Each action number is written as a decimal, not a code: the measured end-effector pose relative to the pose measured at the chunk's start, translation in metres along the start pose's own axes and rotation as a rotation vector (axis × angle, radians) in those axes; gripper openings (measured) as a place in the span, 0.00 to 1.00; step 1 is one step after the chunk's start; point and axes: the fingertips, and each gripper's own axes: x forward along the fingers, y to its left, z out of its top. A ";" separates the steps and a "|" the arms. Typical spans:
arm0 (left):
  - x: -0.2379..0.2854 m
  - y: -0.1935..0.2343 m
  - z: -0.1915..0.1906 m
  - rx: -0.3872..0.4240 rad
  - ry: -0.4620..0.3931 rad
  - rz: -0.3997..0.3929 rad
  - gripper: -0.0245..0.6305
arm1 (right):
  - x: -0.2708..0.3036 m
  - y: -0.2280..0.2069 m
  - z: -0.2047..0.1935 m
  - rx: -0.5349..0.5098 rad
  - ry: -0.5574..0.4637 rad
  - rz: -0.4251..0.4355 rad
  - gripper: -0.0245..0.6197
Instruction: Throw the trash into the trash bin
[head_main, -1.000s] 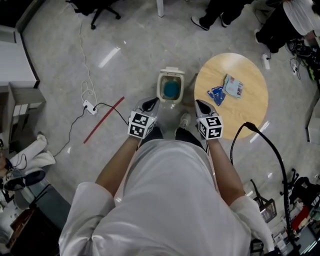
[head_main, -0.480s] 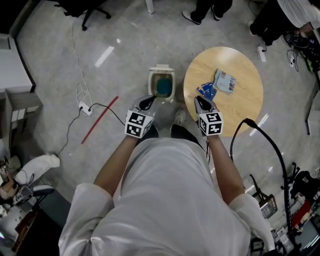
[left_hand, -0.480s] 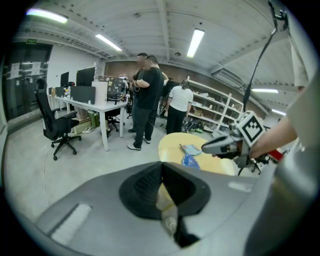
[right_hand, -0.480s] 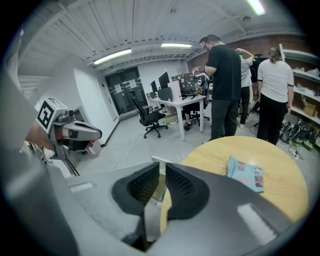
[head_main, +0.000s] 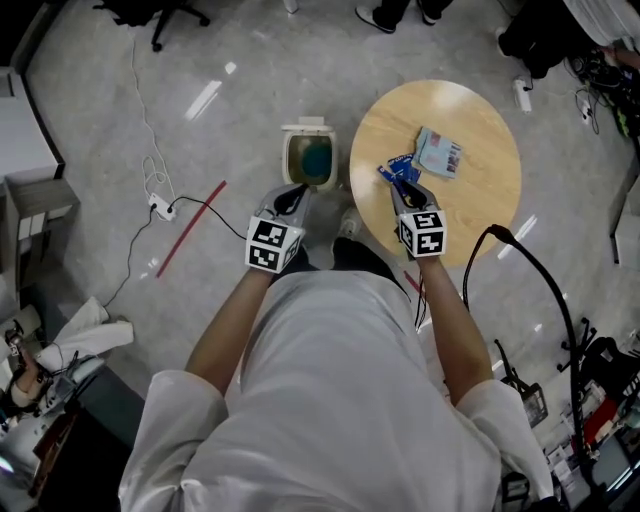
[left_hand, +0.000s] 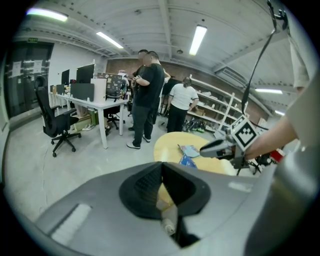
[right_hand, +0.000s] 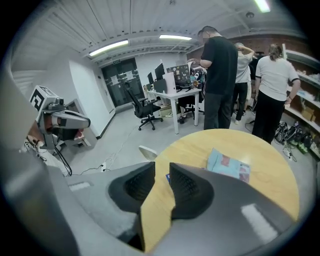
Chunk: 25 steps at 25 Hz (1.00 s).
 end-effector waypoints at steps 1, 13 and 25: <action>0.003 -0.002 0.000 -0.004 0.000 0.001 0.04 | 0.001 -0.007 -0.003 -0.002 0.011 -0.006 0.19; 0.041 -0.017 0.002 -0.023 0.025 0.002 0.04 | 0.027 -0.064 -0.020 0.000 0.083 -0.016 0.23; 0.058 -0.020 -0.005 -0.053 0.055 0.020 0.04 | 0.057 -0.084 -0.050 0.003 0.199 -0.005 0.30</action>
